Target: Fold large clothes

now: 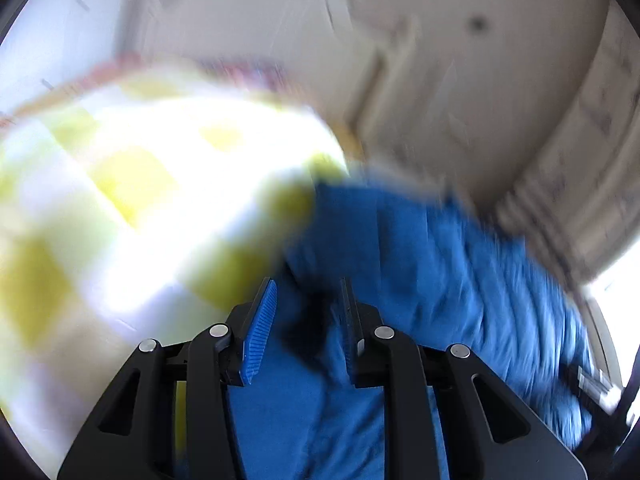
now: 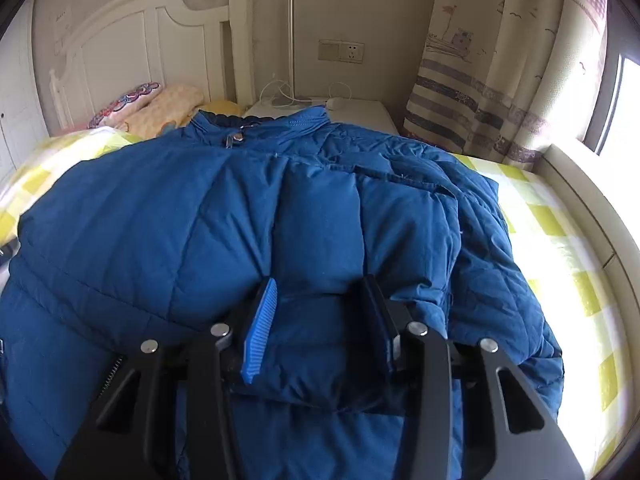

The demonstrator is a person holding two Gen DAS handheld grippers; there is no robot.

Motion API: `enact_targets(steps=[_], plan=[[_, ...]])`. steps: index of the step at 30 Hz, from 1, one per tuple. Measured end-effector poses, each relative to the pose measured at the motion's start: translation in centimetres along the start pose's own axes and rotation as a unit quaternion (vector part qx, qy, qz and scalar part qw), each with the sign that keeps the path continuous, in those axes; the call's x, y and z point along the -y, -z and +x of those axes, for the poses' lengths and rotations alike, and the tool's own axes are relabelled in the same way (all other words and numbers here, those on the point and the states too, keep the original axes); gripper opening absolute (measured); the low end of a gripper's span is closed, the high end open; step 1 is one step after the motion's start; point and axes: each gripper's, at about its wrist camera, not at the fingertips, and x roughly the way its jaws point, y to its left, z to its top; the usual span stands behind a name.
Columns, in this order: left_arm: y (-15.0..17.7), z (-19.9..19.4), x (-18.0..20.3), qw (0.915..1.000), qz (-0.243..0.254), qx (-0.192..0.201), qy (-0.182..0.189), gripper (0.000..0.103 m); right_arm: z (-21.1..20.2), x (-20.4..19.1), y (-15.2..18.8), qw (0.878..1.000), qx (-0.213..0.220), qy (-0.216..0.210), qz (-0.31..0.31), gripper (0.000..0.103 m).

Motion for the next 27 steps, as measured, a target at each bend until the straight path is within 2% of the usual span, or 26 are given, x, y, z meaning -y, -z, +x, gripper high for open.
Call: enact_targets(steps=[2, 3, 4, 6, 7, 8, 9, 10, 11, 12, 13, 15, 16, 17, 18, 21, 23, 25, 27], plan=[[-1.4, -2.9, 0.4, 0.9982, -0.017, 0.057, 0.014, 0.017, 0.2, 0.3, 0.0, 1.0, -0.001, -0.002, 0.002, 0.044], [-2.2, -3.7, 1.5, 0.9974, -0.011, 0.063, 0.034, 0.017, 0.3, 0.4, -0.1, 1.0, -0.002, -0.002, 0.001, 0.044], [-2.8, -3.8, 2.8, 0.9975, 0.008, 0.054, 0.044, 0.018, 0.5, 0.1, -0.4, 1.0, -0.003, -0.001, 0.0, 0.044], [-3.7, -2.4, 7.2, 0.9956, 0.077, 0.004, 0.053, 0.025, 0.4, 0.2, -0.2, 1.0, -0.003, 0.001, -0.002, 0.044], [-3.7, -1.4, 8.8, 0.9929, 0.102, -0.02, 0.058, 0.042, 0.4, 0.3, -0.2, 1.0, -0.002, 0.0, -0.001, 0.044], [-3.3, 0.1, 10.8, 0.9882, 0.13, -0.044, 0.066, 0.073, 0.4, 0.4, -0.3, 1.0, -0.002, -0.003, 0.002, 0.044], [-2.6, 1.4, 12.4, 0.9833, 0.157, -0.053, 0.076, 0.088, 0.2, 0.1, -0.2, 1.0, -0.001, -0.005, 0.004, 0.044], [-1.6, 2.7, 13.5, 0.979, 0.182, -0.059, 0.071, 0.099, 0.2, 0.3, -0.2, 1.0, 0.0, -0.008, 0.006, 0.044], [-0.2, 4.8, 14.5, 0.9727, 0.213, -0.082, 0.042, 0.099, 0.1, 0.2, -0.2, 1.0, 0.0, -0.01, 0.008, 0.044], [1.7, 7.8, 15.1, 0.962, 0.24, -0.131, 0.009, 0.099, 0.1, 0.3, -0.2, 1.0, 0.0, -0.011, 0.01, 0.044], [3.2, 9.9, 15.0, 0.9532, 0.25, -0.171, -0.002, 0.099, 0.1, 0.4, -0.2, 1.0, 0.001, -0.012, 0.01, 0.044], [3.8, 10.1, 15.0, 0.9542, 0.256, -0.154, -0.004, 0.099, 0.1, 0.4, -0.2, 1.0, 0.001, -0.012, 0.009, 0.044], [3.3, 9.8, 15.1, 0.9535, 0.255, -0.161, 0.006, 0.099, 0.2, 0.5, -0.2, 1.0, 0.001, -0.012, 0.009, 0.044], [2.4, 9.4, 15.1, 0.9556, 0.243, -0.164, 0.031, 0.099, 0.2, 0.5, -0.2, 1.0, 0.001, -0.013, 0.01, 0.044], [1.2, 9.0, 15.0, 0.9598, 0.23, -0.153, 0.052, 0.099, 0.2, 0.6, -0.2, 1.0, 0.001, -0.015, 0.011, 0.044], [-2.4, 9.4, 14.3, 0.9706, 0.196, -0.129, 0.055, 0.099, 0.1, 0.5, -0.1, 1.0, 0.002, -0.017, 0.013, 0.044], [-3.9, 11.9, 13.3, 0.9727, 0.162, -0.155, 0.061, 0.099, 0.1, 0.5, -0.2, 1.0, 0.001, -0.015, 0.012, 0.044], [-3.5, 16.2, 11.7, 0.9658, 0.136, -0.215, 0.05, 0.099, 0.1, 0.5, -0.2, 1.0, 0.001, -0.016, 0.012, 0.044], [-2.8, 17.3, 11.6, 0.9642, 0.154, -0.21, 0.051, 0.099, 0.0, 0.5, -0.2, 1.0, 0.003, -0.021, 0.01, 0.044]])
